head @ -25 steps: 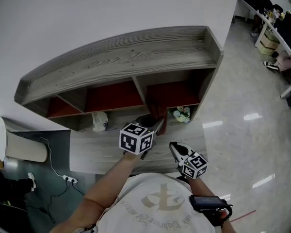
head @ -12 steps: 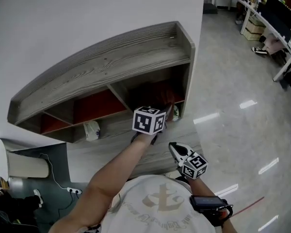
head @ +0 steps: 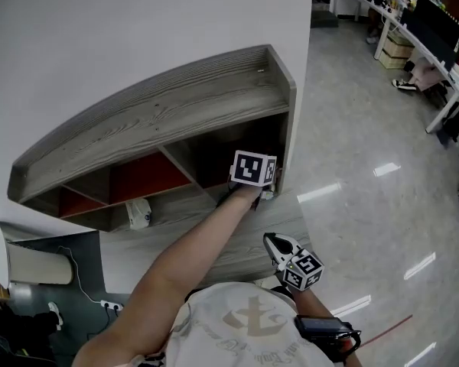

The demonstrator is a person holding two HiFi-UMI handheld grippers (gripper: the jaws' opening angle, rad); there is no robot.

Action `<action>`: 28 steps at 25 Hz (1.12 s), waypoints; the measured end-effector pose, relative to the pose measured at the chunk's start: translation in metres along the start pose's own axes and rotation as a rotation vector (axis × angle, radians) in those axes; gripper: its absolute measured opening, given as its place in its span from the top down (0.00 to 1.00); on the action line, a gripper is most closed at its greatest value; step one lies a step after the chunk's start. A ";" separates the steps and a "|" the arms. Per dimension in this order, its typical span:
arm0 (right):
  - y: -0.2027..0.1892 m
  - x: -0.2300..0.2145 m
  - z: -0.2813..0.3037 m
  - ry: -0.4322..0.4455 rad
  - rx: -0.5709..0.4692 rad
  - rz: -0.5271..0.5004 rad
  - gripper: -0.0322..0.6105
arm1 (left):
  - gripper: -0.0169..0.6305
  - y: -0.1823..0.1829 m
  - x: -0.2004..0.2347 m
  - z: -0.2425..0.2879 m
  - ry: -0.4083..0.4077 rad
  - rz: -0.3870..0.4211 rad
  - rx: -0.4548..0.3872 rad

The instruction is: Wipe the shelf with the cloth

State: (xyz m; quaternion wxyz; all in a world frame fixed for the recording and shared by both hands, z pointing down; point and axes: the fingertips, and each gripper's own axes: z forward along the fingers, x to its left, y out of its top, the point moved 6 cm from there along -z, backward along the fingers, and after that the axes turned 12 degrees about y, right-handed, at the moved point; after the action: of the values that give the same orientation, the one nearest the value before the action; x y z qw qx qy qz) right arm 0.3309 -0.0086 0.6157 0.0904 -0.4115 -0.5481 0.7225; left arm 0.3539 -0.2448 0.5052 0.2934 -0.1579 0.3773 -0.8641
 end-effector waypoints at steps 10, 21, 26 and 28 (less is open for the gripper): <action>0.000 -0.007 0.000 0.005 -0.002 0.019 0.94 | 0.85 -0.003 0.014 0.005 0.143 0.038 0.063; 0.000 -0.002 0.024 0.083 0.042 0.016 0.94 | 0.85 -0.031 0.083 -0.028 0.358 -0.202 0.074; -0.002 -0.002 0.032 0.110 0.052 0.030 0.94 | 0.86 -0.043 0.102 -0.044 0.407 -0.372 0.066; -0.004 -0.001 0.037 0.124 0.059 0.035 0.94 | 0.86 -0.049 0.105 -0.050 0.433 -0.441 0.056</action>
State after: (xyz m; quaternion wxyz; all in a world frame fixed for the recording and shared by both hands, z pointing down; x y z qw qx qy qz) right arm 0.3052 -0.0342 0.6219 0.1237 -0.4620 -0.5127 0.7130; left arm 0.2287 -0.2564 0.5139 0.0159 -0.0400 0.3635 -0.9306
